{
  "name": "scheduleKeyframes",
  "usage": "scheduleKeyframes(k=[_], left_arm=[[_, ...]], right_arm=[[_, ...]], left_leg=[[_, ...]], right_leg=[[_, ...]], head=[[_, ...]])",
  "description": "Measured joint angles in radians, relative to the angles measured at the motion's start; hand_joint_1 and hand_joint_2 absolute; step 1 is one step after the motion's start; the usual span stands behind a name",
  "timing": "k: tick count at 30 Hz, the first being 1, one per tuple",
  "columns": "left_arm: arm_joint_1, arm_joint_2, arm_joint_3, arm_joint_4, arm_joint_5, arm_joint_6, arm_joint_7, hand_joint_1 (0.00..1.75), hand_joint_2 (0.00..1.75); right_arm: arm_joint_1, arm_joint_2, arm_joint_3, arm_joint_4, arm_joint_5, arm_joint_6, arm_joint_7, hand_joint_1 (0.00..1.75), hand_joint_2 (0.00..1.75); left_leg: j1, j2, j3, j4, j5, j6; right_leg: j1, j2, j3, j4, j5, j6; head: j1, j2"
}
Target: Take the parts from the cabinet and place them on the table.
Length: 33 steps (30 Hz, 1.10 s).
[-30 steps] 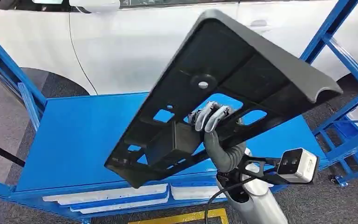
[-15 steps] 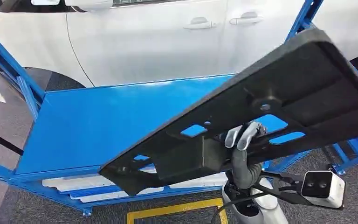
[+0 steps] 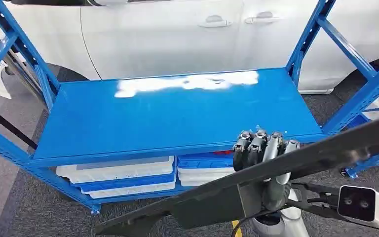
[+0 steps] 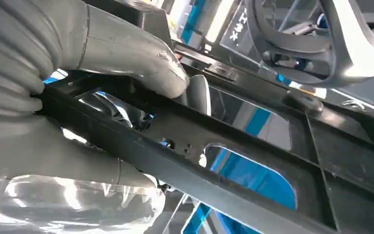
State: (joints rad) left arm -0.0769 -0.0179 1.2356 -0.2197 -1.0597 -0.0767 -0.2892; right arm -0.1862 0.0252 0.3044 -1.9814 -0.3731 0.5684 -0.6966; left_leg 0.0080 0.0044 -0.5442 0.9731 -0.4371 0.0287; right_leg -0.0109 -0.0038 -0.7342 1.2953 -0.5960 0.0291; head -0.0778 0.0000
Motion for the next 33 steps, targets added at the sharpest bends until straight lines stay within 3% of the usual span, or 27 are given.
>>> scheduleKeyframes(k=[1,2,4,5,6,7,9,10,11,12,13,14,15,16,17,19,20,21,22,25,26,27,29,30,31,32,33], left_arm=[[0.000,0.000,-0.003,0.000,-0.003,-0.001,0.000,0.00,1.75],[0.000,0.000,-0.005,0.000,-0.006,-0.002,0.001,0.00,1.75],[-0.002,0.000,-0.009,0.000,-0.008,-0.005,0.005,0.00,1.75],[-0.004,0.000,-0.010,0.000,-0.008,-0.007,0.010,0.00,1.75],[-0.004,0.000,-0.010,0.000,-0.008,-0.007,0.013,0.00,1.75],[-0.005,0.000,-0.011,0.000,-0.008,-0.006,0.017,0.00,1.75],[-0.006,0.000,-0.011,0.000,-0.007,-0.005,0.020,0.00,1.75],[-0.005,0.000,-0.011,0.000,-0.006,-0.005,0.020,0.00,1.75],[-0.004,0.000,-0.011,0.000,-0.006,-0.004,0.021,0.00,1.75],[-0.003,-0.002,-0.011,0.000,-0.006,-0.004,0.021,0.00,1.75],[-0.004,-0.002,-0.011,0.000,-0.006,-0.004,0.021,0.00,1.75],[-0.005,-0.002,-0.011,0.000,-0.006,-0.004,0.021,0.00,1.75],[-0.005,-0.002,-0.011,0.000,-0.006,-0.004,0.021,0.00,1.75],[-0.005,-0.002,-0.011,0.000,-0.006,-0.003,0.021,0.00,1.75],[-0.005,-0.002,-0.011,0.000,-0.006,-0.003,0.021,0.00,1.75],[-0.005,-0.003,-0.011,0.000,-0.006,-0.003,0.021,0.00,1.75],[-0.006,-0.003,-0.011,0.000,-0.006,-0.003,0.020,0.00,1.75],[-0.009,-0.001,-0.011,0.000,-0.006,-0.003,0.018,0.00,1.75],[-0.011,-0.002,-0.011,0.000,-0.006,-0.004,0.016,0.00,1.75],[-0.010,-0.004,-0.011,0.000,-0.006,-0.003,0.015,0.00,1.75],[-0.009,-0.006,-0.011,0.000,-0.006,-0.003,0.015,0.00,1.75],[-0.010,-0.008,-0.011,0.000,-0.006,-0.003,0.015,0.00,1.75],[-0.010,-0.009,-0.011,0.000,-0.006,-0.003,0.015,0.00,1.75],[-0.008,-0.013,-0.011,0.000,-0.006,-0.003,0.015,0.00,1.75],[-0.008,-0.015,-0.011,0.000,-0.007,-0.003,0.015,0.00,1.75],[-0.007,-0.016,-0.011,0.000,-0.009,-0.003,0.013,0.00,1.75],[-0.006,-0.018,-0.011,0.000,-0.011,-0.004,0.009,0.00,1.75]], right_arm=[[-0.002,0.000,-0.003,0.000,-0.002,-0.008,0.000,1.75,1.75],[-0.006,-0.001,-0.004,0.000,-0.006,-0.023,0.000,1.75,1.75],[-0.024,-0.009,-0.003,0.000,-0.026,-0.058,0.000,1.75,1.75],[-0.033,-0.016,-0.004,0.000,-0.038,-0.070,0.000,1.75,1.75],[-0.043,-0.024,-0.004,0.000,-0.049,-0.076,0.000,1.75,1.75],[-0.046,-0.028,-0.005,0.000,-0.056,-0.080,0.000,1.75,1.75],[-0.055,-0.040,-0.009,0.003,-0.064,-0.080,0.000,1.75,1.75],[-0.057,-0.044,-0.009,0.005,-0.065,-0.079,0.000,1.75,1.75],[-0.061,-0.046,-0.009,0.006,-0.067,-0.079,0.000,1.75,1.75],[-0.065,-0.048,-0.009,0.007,-0.068,-0.079,0.000,1.75,1.75],[-0.067,-0.050,-0.009,0.008,-0.068,-0.079,0.000,1.75,1.75],[-0.067,-0.051,-0.009,0.009,-0.068,-0.079,0.000,1.75,1.75],[-0.067,-0.053,-0.009,0.010,-0.069,-0.079,0.000,1.75,1.75],[-0.066,-0.056,-0.009,0.013,-0.071,-0.076,0.000,1.75,1.75],[-0.066,-0.059,-0.010,0.016,-0.074,-0.071,0.000,1.75,1.75],[-0.066,-0.062,-0.013,0.020,-0.076,-0.061,0.000,1.75,1.75],[-0.066,-0.063,-0.014,0.021,-0.076,-0.058,0.000,1.75,1.75],[-0.065,-0.064,-0.016,0.022,-0.074,-0.049,0.000,1.75,1.75],[-0.064,-0.064,-0.019,0.022,-0.073,-0.045,0.000,1.75,1.75],[-0.062,-0.064,-0.019,0.023,-0.070,-0.045,0.000,1.75,1.75],[-0.060,-0.064,-0.021,0.023,-0.065,-0.044,0.000,1.75,1.75],[-0.056,-0.064,-0.022,0.023,-0.061,-0.042,0.000,1.75,1.75],[-0.045,-0.064,-0.023,0.022,-0.051,-0.031,0.000,1.75,1.75],[-0.034,-0.064,-0.025,0.022,-0.042,-0.018,0.000,1.75,1.75],[-0.023,-0.062,-0.027,0.022,-0.033,-0.007,0.000,1.75,1.75],[-0.018,-0.059,-0.028,0.022,-0.027,0.000,0.000,1.75,1.75],[-0.015,-0.055,-0.030,0.022,-0.019,0.010,0.000,1.75,1.75]], left_leg=[[0.001,0.000,-0.019,0.004,0.012,-0.003],[0.002,0.001,-0.036,0.008,0.021,-0.006],[0.005,0.001,-0.067,0.024,0.033,-0.014],[0.005,0.001,-0.077,0.033,0.038,-0.020],[0.002,-0.002,-0.089,0.042,0.043,-0.026],[0.002,-0.001,-0.088,0.040,0.050,-0.033],[0.003,-0.002,-0.092,0.036,0.068,-0.047],[0.004,-0.003,-0.095,0.036,0.075,-0.054],[0.009,-0.004,-0.102,0.050,0.047,-0.057],[0.009,-0.003,-0.119,0.092,-0.012,-0.060],[0.012,-0.003,-0.146,0.167,-0.080,-0.063],[0.011,-0.003,-0.167,0.246,-0.130,-0.066],[0.011,-0.003,-0.181,0.315,-0.158,-0.068],[0.011,-0.003,-0.179,0.352,-0.157,-0.068],[0.011,-0.003,-0.156,0.346,-0.127,-0.064],[0.008,-0.003,-0.054,0.222,-0.055,-0.051],[0.002,-0.004,0.013,0.132,-0.051,-0.039],[-0.003,-0.003,0.064,0.046,-0.093,-0.026],[-0.004,-0.002,0.080,0.019,-0.092,-0.034],[-0.014,-0.003,0.061,0.011,-0.068,-0.019],[-0.002,0.002,0.057,-0.001,-0.048,-0.015],[-0.003,0.004,0.050,-0.003,-0.035,-0.011],[-0.002,0.005,0.021,-0.002,-0.014,-0.003],[-0.002,0.005,0.007,-0.002,-0.003,-0.003],[-0.002,0.005,-0.012,0.001,0.008,-0.004],[-0.001,0.005,-0.027,0.004,0.018,-0.007],[0.000,0.005,-0.047,0.008,0.028,-0.011]], right_leg=[[-0.004,0.000,0.005,0.033,0.017,0.004],[-0.007,0.000,0.031,0.017,0.051,0.007],[-0.013,0.000,0.140,-0.120,0.113,0.010],[-0.015,0.000,0.207,-0.213,0.106,0.009],[-0.007,0.003,0.250,-0.286,0.067,0.003],[-0.003,0.006,0.240,-0.279,0.071,-0.012],[0.002,0.006,0.228,-0.279,0.080,-0.027],[-0.004,0.005,0.223,-0.286,0.092,-0.039],[-0.005,-0.001,0.215,-0.288,0.103,-0.049],[-0.004,-0.001,0.203,-0.288,0.114,-0.057],[-0.001,-0.002,0.186,-0.287,0.127,-0.061],[0.002,-0.002,0.170,-0.286,0.139,-0.063],[0.005,-0.002,0.153,-0.285,0.150,-0.065],[0.008,-0.001,0.137,-0.283,0.161,-0.065],[0.011,-0.001,0.120,-0.281,0.173,-0.064],[0.017,-0.001,0.092,-0.275,0.191,-0.062],[0.019,-0.001,0.084,-0.274,0.199,-0.061],[0.022,-0.001,0.078,-0.273,0.207,-0.056],[0.018,-0.004,0.077,-0.274,0.215,-0.049],[0.011,-0.007,0.077,-0.286,0.243,-0.030],[0.014,-0.006,0.071,-0.286,0.240,-0.023],[0.008,0.000,0.060,-0.268,0.201,-0.018],[0.003,0.000,0.025,-0.149,0.070,-0.007],[0.000,0.000,0.011,-0.077,0.023,-0.003],[-0.002,0.000,-0.001,-0.005,0.001,0.001],[-0.005,0.000,0.002,0.026,0.015,0.004],[-0.009,0.000,0.028,0.016,0.059,0.007]], head=[[0.000,0.000],[0.000,0.000],[0.000,0.000],[0.000,0.000],[0.000,0.000],[-0.001,0.000],[0.000,0.000],[-0.001,0.000],[-0.001,0.000],[-0.001,0.000],[-0.001,0.000],[-0.001,0.000],[-0.001,0.000],[-0.001,0.000],[-0.001,0.000],[-0.001,0.000],[-0.001,0.000],[-0.001,0.000],[-0.001,0.000],[-0.001,0.000],[-0.001,0.000],[-0.001,0.000],[0.000,0.000],[-0.001,0.000],[-0.001,0.000],[-0.001,0.000],[-0.001,0.000]])
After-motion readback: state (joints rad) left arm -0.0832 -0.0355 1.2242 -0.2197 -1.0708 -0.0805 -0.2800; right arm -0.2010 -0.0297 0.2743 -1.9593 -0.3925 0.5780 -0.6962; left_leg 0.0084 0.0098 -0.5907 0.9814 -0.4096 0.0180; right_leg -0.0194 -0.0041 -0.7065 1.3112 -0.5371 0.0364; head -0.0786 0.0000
